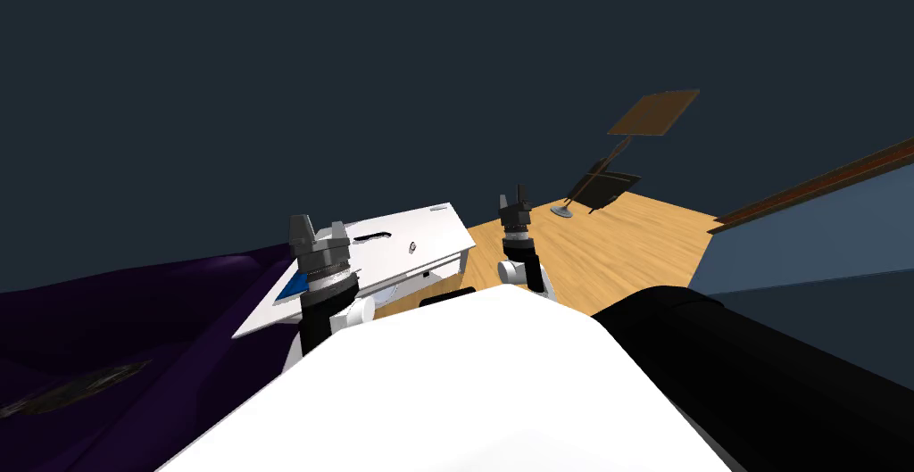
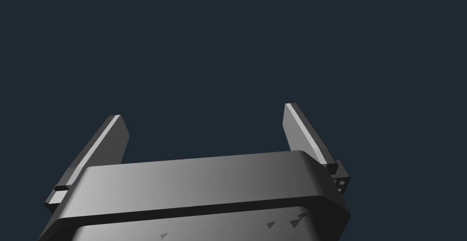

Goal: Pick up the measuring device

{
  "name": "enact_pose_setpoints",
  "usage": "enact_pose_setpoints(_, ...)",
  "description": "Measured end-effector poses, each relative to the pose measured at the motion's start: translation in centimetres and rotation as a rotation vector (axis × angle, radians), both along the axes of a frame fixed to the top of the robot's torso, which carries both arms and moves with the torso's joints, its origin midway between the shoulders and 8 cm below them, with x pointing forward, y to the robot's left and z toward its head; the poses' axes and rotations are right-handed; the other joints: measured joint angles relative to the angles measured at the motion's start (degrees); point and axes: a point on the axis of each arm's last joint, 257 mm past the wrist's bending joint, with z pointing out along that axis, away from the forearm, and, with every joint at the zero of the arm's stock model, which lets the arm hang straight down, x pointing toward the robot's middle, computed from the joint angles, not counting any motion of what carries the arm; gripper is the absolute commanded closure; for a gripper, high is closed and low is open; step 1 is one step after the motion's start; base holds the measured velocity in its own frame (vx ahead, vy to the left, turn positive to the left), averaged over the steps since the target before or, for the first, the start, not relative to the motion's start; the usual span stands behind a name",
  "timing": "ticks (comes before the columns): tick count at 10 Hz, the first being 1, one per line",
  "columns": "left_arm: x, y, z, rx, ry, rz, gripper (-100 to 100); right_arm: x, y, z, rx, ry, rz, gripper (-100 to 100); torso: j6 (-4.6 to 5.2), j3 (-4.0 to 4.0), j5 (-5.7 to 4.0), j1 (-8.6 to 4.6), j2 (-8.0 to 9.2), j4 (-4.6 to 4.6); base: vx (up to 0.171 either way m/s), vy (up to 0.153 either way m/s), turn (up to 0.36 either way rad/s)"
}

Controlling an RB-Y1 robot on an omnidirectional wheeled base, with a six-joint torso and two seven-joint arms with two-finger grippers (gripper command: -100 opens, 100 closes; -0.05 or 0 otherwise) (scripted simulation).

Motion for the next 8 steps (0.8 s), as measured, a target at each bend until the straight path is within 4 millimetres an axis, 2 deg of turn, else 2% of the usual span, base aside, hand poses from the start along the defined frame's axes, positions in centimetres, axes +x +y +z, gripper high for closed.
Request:
enact_pose_setpoints(2,0.7,-0.2,-0.6,0.031,0.028,-0.014,-100,0.0,0.0,0.0,0.000,0.000,0.000,0,0.01,-0.02,0.00,-0.01,-0.03,-0.01,0.008,-0.008,-0.048)
enact_pose_setpoints(4,1.9,-0.6,-2.1,0.069,0.080,-0.027,-100,0.0,0.0,0.0,0.000,0.000,0.000,0,0.01,-0.03,-0.01,-0.03,-0.06,-0.01,0.016,-0.015,-0.069)
enact_pose_setpoints(8,4.8,-0.9,-6.9,0.147,0.227,-0.036,-100,0.0,0.0,0.0,0.000,0.000,0.000,0,0.02,-0.06,-0.02,-0.08,-0.11,-0.02,0.022,-0.022,-0.099)
